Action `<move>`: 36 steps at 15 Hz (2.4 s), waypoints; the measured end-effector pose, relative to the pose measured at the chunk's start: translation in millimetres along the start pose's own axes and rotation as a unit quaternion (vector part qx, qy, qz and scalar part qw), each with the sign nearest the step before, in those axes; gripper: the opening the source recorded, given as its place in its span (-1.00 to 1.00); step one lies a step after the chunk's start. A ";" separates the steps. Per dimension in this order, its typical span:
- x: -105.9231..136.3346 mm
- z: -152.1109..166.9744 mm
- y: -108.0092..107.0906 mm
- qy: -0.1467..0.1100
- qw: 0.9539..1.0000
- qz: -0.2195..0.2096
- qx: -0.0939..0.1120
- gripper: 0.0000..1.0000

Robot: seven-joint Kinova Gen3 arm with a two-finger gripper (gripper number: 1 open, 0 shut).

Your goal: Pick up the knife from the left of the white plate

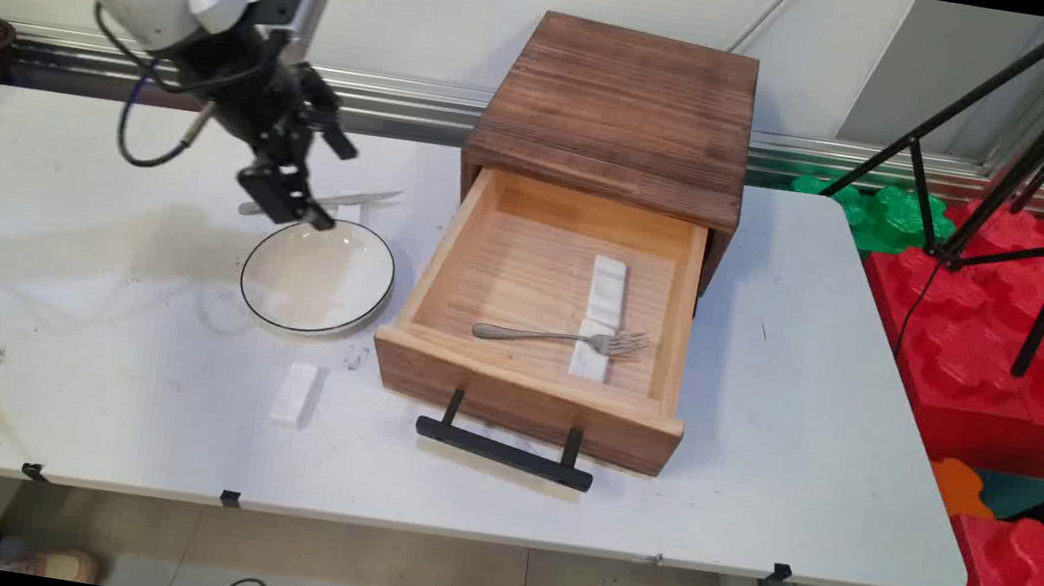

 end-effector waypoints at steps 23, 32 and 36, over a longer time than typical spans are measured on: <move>-120.3 74.9 -97.1 -0.092 0.993 -0.050 0.052 1.00; -129.6 111.9 -119.8 -0.091 0.994 -0.052 0.038 1.00; -134.5 121.2 -125.0 -0.094 0.993 -0.056 0.032 1.00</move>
